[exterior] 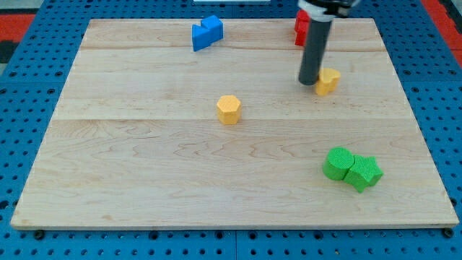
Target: Push the yellow hexagon upwards of the board
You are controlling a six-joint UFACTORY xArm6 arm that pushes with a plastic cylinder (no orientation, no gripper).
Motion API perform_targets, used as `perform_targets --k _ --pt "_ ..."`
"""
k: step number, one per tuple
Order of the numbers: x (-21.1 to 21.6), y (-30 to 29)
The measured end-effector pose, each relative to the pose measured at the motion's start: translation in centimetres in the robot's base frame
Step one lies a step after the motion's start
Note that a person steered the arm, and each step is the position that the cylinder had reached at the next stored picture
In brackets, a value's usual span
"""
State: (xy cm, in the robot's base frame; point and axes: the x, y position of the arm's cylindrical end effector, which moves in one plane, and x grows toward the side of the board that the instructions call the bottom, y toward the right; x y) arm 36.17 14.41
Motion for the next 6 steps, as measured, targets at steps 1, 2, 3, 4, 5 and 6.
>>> perform_targets --k 1,2,3,4,5,6 --pt "6.4 -0.6" --pt "14.2 -5.5" --pt "13.2 -12.9" --pt "10.1 -16.4" --pt "4.8 -15.1" --pt "3.5 -12.2"
